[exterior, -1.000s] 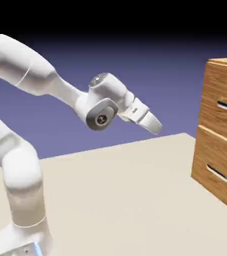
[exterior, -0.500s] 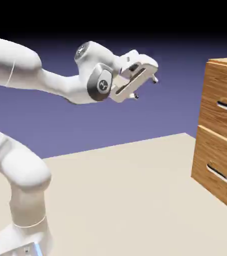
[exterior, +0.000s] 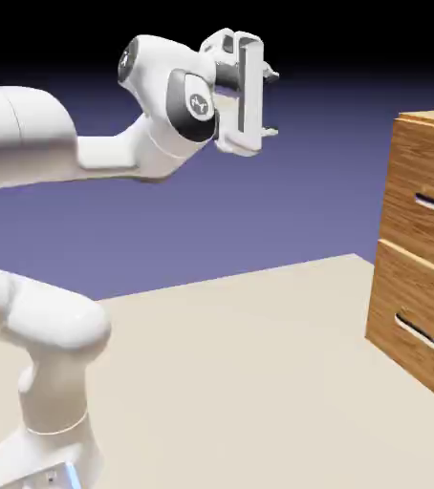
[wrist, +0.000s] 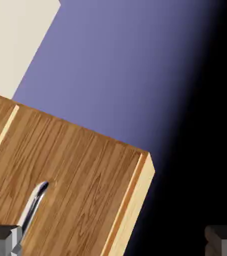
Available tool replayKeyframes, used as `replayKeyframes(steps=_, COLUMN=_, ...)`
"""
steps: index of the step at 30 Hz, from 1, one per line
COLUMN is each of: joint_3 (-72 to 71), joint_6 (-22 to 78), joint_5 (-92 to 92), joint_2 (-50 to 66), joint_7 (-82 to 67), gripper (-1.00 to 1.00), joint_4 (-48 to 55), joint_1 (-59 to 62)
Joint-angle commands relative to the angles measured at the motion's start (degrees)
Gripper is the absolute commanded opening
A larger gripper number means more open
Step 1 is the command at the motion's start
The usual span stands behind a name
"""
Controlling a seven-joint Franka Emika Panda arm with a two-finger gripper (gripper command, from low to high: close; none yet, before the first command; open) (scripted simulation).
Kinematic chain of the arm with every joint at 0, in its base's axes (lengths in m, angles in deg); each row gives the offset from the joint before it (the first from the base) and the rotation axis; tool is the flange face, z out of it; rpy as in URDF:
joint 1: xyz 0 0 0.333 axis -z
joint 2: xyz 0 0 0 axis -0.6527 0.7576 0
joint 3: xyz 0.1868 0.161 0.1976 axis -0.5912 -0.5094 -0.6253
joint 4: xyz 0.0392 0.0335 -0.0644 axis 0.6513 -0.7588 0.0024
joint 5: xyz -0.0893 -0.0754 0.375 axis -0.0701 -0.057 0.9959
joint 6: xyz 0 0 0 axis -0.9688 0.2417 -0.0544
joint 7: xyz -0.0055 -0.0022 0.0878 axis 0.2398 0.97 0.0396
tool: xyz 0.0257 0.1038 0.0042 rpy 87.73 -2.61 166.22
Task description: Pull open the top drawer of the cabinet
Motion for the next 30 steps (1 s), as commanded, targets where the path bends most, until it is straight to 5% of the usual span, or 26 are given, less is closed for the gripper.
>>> replayKeyframes(steps=1, joint_3=1.0, joint_6=0.39, joint_5=-2.06, joint_2=-0.74, joint_7=-2.5, gripper=0.0, joint_4=0.65, joint_1=-1.33)
replayKeyframes(steps=30, joint_3=30.1, joint_6=11.57, joint_5=-61.83, joint_2=-22.24, joint_7=-74.76, gripper=0.0, joint_4=19.46, joint_1=-39.71)
